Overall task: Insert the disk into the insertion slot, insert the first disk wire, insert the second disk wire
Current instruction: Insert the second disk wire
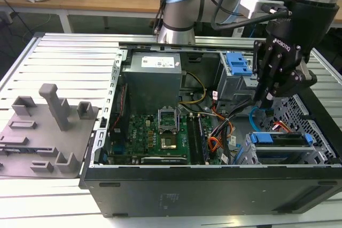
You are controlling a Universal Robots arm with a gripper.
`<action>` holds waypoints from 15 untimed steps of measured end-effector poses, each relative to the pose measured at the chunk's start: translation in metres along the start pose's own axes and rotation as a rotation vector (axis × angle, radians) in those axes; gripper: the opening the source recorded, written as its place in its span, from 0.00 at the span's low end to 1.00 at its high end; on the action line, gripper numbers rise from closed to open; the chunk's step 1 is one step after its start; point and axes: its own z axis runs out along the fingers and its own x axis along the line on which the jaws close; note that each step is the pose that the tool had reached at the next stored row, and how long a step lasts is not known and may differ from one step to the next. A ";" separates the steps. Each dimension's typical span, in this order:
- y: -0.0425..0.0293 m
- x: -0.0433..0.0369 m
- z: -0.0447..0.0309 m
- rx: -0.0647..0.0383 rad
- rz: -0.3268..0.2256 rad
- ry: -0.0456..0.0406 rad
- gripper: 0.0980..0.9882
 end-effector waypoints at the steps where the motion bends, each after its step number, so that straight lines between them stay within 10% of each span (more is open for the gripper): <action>1: -0.0013 0.0000 0.0002 0.000 -0.002 0.0002 0.23; 15: -0.0130 0.0066 0.0097 0.010 -0.067 0.0100 0.23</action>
